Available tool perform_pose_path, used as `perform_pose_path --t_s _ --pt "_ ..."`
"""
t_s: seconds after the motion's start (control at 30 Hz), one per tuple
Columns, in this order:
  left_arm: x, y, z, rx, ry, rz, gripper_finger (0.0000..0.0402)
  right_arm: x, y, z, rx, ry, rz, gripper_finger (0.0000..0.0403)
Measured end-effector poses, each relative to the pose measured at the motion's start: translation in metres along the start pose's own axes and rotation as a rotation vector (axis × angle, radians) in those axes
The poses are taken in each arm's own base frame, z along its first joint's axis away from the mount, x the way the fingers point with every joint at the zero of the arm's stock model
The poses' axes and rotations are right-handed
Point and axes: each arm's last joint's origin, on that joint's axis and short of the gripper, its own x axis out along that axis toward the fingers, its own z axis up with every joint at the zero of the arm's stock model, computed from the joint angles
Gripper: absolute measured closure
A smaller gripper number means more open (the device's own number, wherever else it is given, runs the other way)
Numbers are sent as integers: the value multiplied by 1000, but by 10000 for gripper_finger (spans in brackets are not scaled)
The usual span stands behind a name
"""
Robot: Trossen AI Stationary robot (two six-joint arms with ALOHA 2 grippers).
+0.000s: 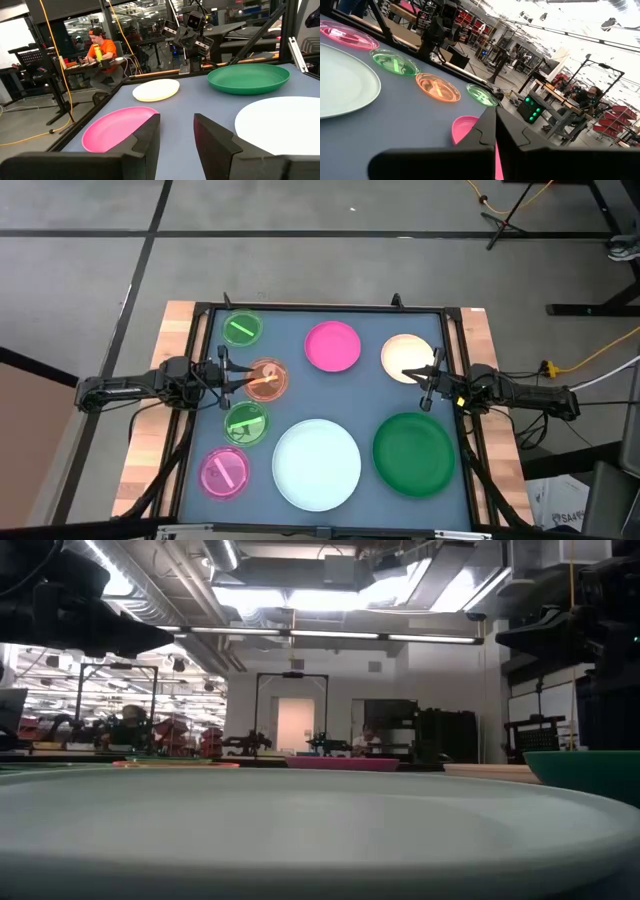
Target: Stack plastic plates
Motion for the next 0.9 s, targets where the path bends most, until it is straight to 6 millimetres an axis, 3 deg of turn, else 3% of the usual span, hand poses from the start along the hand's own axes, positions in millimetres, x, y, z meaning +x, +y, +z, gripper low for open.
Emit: perform_pose_path --t_s 0.2,0.5,0.73,0.9 --pt "0 0 0 -6 0 -1 290 0 0 0 0 0 0 403" --pt "0 0 0 -178 0 -1 290 0 0 0 0 -1 0 403" --pt "0 1 0 -183 -2 21 290 0 -1 1 2 -10 -8 402" --pt "0 1 0 -183 -3 25 290 0 -1 1 66 -8 -23 374"
